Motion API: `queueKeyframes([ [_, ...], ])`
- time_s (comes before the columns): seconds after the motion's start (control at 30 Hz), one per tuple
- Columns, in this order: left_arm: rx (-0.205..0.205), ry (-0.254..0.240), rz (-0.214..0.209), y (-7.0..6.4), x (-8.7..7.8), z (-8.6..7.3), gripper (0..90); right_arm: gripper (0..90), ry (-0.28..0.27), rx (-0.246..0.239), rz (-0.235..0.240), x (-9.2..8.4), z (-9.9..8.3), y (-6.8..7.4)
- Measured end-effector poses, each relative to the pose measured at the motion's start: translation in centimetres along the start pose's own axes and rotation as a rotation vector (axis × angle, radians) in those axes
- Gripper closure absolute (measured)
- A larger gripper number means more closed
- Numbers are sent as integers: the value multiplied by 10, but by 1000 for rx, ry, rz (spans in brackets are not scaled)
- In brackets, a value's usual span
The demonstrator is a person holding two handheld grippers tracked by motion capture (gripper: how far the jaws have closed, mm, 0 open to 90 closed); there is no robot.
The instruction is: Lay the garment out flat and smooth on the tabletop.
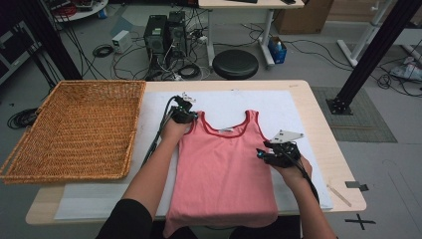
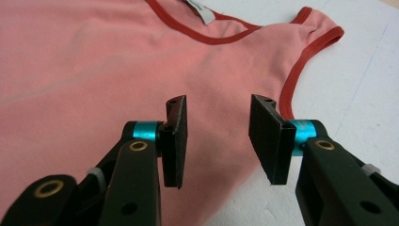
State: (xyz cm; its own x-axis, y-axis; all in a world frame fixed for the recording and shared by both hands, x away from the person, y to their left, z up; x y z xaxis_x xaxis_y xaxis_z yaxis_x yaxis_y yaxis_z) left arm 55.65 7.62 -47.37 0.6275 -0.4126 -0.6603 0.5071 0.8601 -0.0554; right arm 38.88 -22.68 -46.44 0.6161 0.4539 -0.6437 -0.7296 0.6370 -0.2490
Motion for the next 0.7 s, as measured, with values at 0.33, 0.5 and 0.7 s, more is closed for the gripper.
queueKeyframes([
  [0.33,-117,-42,-70,19,-11,9,642,682,68,69,2,15,-14,-12],
  [0.5,-140,-64,-106,12,-24,7,502,865,69,103,15,17,-23,-17],
  [0.7,-146,-101,-144,-3,-51,0,440,747,63,118,7,11,-22,-17],
])
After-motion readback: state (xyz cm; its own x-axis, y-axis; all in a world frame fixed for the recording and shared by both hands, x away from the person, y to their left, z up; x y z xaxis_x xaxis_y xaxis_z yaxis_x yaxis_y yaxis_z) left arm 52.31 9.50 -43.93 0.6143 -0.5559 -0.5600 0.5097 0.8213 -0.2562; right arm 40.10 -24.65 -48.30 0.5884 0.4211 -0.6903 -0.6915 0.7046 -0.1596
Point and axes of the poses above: each handheld gripper's, and its own axes: x roughly forward along the jaws, z roughly out of its top, y roughly to its left, the point moved 6 cm from there along x, roughly forward along the jaws, and after that the axes turned 10 degrees about -x, right-handed, at the moved point
